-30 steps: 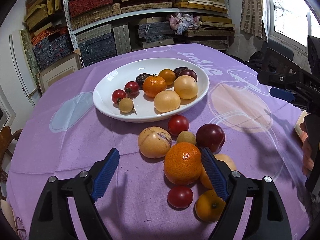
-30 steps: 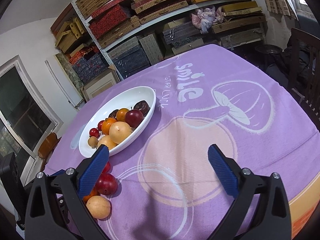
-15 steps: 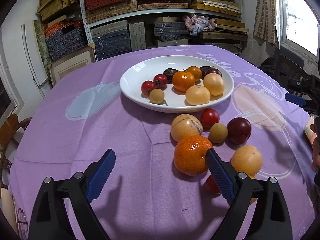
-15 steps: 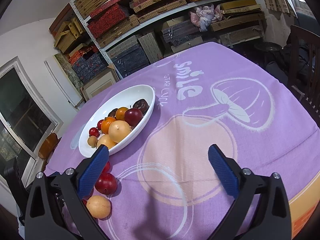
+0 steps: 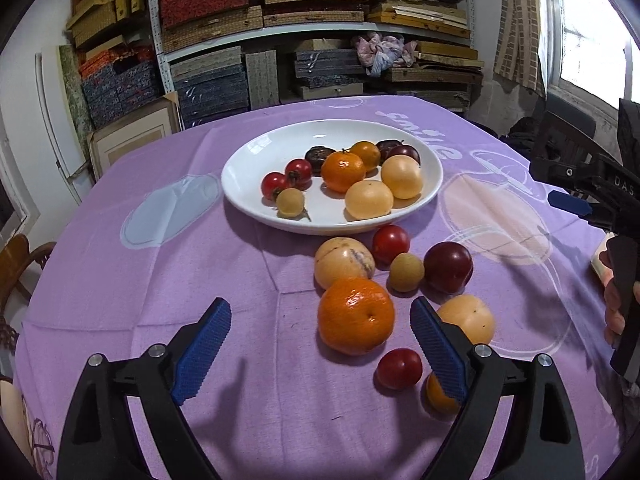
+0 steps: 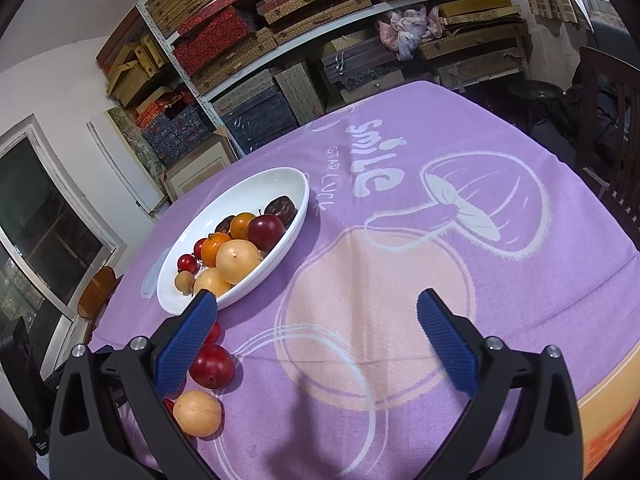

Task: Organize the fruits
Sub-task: 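Move the open left tool toward a tangerine on the table, then close the left tool around the tangerine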

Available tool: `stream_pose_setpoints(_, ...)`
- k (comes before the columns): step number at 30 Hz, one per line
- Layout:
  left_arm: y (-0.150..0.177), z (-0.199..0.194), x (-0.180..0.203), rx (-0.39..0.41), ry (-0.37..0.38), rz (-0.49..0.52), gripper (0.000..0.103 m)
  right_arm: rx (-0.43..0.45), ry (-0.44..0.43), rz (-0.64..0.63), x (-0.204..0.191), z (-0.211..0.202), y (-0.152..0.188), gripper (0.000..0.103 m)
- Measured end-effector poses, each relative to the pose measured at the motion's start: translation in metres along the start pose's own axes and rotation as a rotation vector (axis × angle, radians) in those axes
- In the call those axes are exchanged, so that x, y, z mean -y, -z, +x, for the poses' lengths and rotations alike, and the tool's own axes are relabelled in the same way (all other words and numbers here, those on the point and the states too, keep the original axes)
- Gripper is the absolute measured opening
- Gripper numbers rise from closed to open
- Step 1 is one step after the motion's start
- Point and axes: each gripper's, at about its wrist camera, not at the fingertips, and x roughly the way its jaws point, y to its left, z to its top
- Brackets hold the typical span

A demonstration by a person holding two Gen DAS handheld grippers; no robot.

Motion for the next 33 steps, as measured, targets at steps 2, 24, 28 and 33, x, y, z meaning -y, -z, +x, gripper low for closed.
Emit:
stream_pose_setpoints(2, -0.002, 0.011, 0.007, -0.023, -0.017, 0.022, 0.092, 0.000, -0.001, 0.000, 0.000, 0.000, -0.001, 0.098)
stream_pose_setpoints(24, 0.015, -0.010, -0.059, -0.020, -0.040, -0.166, 0.092, -0.020, 0.000, 0.001, -0.003, 0.003, 0.007, 0.099)
stream_pose_setpoints(28, 0.011, -0.015, -0.032, 0.002, -0.028, -0.081, 0.092, -0.023, 0.000, 0.003, -0.004, 0.003, 0.008, 0.099)
stream_pose_setpoints(33, 0.009, 0.000, -0.008, -0.021, -0.018, -0.029, 0.092, -0.023, 0.000, 0.004, -0.004, 0.003, 0.007, 0.099)
